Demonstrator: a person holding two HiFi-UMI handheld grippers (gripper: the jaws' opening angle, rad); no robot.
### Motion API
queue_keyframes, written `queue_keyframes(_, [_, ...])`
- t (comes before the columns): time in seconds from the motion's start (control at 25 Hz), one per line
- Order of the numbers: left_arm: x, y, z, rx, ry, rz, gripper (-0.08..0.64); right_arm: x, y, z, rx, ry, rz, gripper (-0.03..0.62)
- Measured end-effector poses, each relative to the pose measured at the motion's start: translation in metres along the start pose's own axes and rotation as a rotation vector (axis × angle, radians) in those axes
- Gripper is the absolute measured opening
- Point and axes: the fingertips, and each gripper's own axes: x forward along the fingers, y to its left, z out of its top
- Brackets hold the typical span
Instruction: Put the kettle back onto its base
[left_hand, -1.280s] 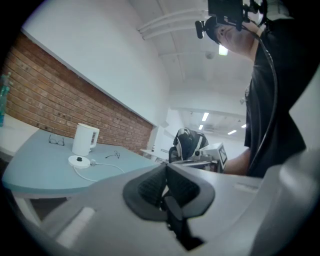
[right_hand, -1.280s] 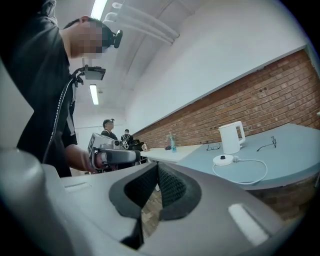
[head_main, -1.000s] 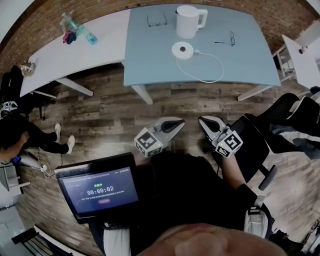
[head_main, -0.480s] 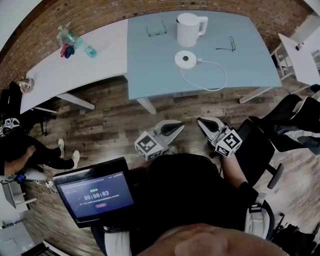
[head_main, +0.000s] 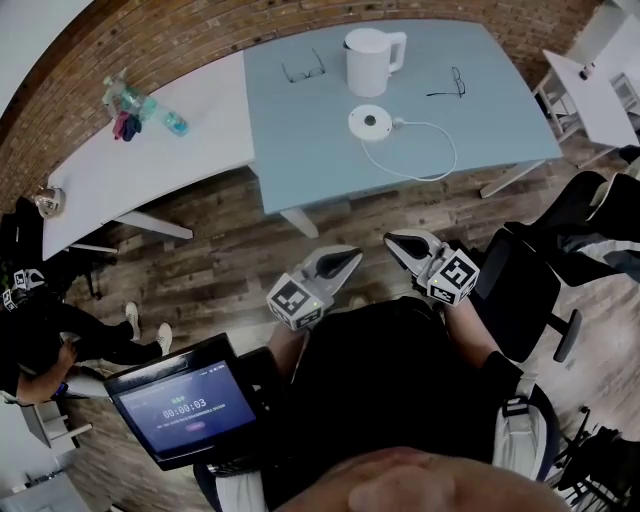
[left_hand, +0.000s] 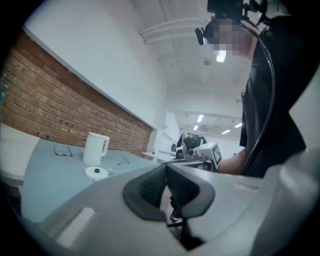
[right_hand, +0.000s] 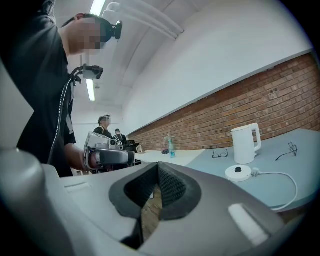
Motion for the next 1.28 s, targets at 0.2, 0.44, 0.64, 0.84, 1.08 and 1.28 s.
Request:
queue_keyframes(0.2, [-0.007, 0.010, 0.005, 0.023, -0.021, 0.019, 0.002, 0.013, 0.003, 0.000, -0.004, 0.010, 0.012, 0.003])
queue_keyframes(0.44, [-0.013, 0.014, 0.003, 0.047, -0.014, 0.033, 0.002, 0.016, 0.004, 0.004, -0.018, -0.002, 0.018, 0.003])
queue_keyframes(0.64, [-0.013, 0.011, -0.003, 0.030, -0.003, 0.037, 0.002, 0.010, 0.004, 0.005, -0.016, 0.003, 0.012, 0.003])
queue_keyframes(0.84, [-0.009, 0.007, -0.009, 0.027, 0.014, 0.028, 0.002, 0.002, -0.001, -0.001, 0.013, 0.000, -0.004, 0.003])
queue_keyframes(1.08, [-0.004, 0.013, -0.013, 0.010, 0.054, 0.057, 0.002, 0.004, -0.017, -0.006, 0.028, -0.006, 0.010, 0.003])
queue_keyframes(1.28, [0.004, 0.034, -0.012, 0.005, 0.039, 0.090, 0.002, 0.016, -0.041, 0.001, 0.038, -0.029, 0.023, 0.003])
